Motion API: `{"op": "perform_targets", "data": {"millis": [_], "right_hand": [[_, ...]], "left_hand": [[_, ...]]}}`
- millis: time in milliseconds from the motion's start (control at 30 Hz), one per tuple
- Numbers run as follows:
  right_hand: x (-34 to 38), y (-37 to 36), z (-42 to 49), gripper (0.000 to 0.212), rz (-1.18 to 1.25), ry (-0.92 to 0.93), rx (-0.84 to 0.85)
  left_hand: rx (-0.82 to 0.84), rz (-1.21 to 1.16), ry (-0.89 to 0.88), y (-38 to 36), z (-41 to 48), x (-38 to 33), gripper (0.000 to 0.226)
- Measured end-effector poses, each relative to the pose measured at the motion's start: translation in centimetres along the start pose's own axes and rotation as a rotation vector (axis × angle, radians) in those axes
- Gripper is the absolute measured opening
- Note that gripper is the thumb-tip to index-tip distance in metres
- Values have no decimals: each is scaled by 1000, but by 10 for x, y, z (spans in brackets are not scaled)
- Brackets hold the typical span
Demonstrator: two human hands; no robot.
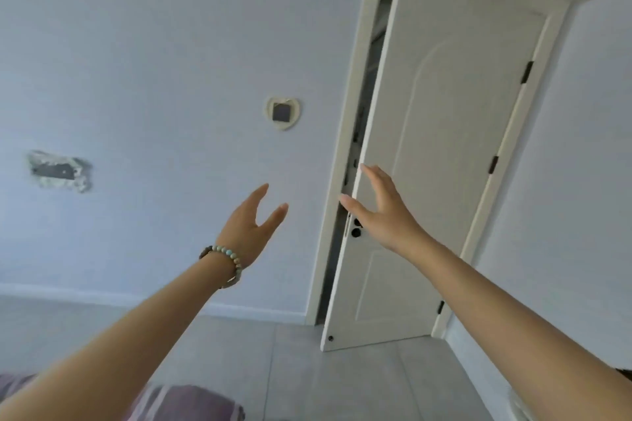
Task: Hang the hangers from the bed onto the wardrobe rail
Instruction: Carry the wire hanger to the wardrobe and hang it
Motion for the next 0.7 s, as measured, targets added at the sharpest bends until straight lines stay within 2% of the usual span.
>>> {"op": "perform_targets", "data": {"millis": [167,367,533,600,700], "right_hand": [[7,-193,7,75,-21,-10,275],[-14,-398,-36,75,-66,-49,563],[-55,-523,-86,78,-127,-118,754],[-74,-562,-106,78,-140,-145,811],[-101,-612,-137,76,-142,-194,877]], "left_hand": [[30,140,286,57,-85,162,69],[133,208,642,100,-211,316,79],[180,290,824,113,-315,408,81],[192,309,895,109,-352,438,73],[240,300,996,95,-403,477,79]]}}
Point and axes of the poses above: each hand's wrist, its own z-axis towards the middle knuckle, its own y-axis out of the back of the hand, x = y × z, the point moved 5 cm from there along z, towards the middle knuckle, and after that the axes turned 11 degrees about -y, right-handed, at the moved point
